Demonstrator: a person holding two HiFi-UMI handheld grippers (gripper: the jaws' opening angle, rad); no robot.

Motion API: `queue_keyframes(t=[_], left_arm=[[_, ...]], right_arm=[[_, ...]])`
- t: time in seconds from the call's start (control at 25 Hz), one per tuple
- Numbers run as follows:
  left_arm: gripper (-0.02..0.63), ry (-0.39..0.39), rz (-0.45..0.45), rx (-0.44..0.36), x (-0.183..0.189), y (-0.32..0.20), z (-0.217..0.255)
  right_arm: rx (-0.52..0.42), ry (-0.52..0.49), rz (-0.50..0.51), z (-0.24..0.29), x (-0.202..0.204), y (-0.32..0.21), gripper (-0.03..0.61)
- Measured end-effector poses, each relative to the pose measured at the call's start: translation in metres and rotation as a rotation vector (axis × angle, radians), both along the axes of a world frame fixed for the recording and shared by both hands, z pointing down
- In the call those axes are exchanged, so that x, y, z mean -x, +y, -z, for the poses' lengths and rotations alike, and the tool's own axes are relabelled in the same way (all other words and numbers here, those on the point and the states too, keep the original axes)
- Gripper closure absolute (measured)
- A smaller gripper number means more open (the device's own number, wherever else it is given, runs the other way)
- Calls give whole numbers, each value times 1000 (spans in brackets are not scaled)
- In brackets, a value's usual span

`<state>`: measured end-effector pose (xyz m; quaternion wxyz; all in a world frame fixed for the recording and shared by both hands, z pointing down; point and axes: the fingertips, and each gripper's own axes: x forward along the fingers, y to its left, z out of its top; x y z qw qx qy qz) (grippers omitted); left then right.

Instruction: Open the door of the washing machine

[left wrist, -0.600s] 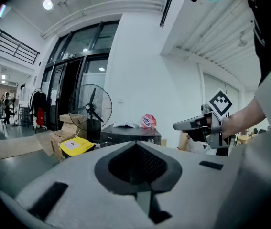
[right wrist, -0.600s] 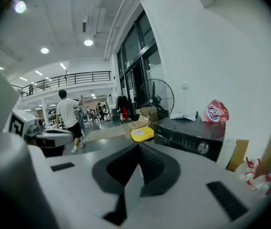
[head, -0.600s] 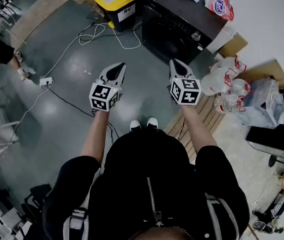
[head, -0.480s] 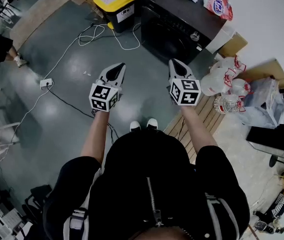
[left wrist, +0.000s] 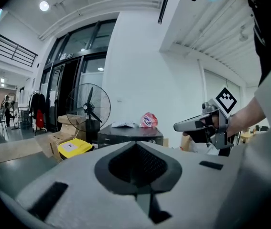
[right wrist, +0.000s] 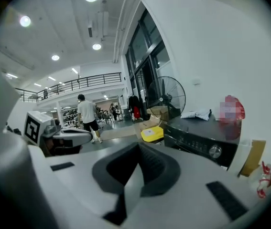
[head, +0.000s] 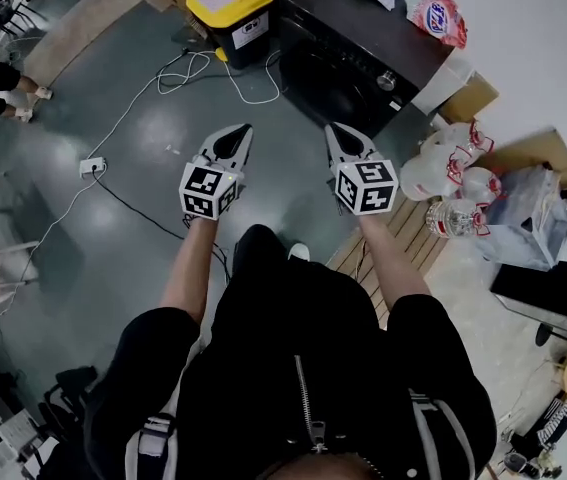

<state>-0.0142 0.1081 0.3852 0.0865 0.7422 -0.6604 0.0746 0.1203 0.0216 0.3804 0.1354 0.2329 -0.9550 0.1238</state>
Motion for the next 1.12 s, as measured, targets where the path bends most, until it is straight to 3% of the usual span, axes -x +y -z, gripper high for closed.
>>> queue_keyframes(t=[0.32,0.88,1.12], left_arm=[[611,11,-34,4,13,-53,-12],[611,18,-248,29,151,-239,-25],[611,25,-318,62,189,-298,-47]], right_arm=[[-20,3,23,-7,27,-37,575],[-32,16,-180,-10,163,-186,575],[-13,27,-270,-20,195,-230,575]])
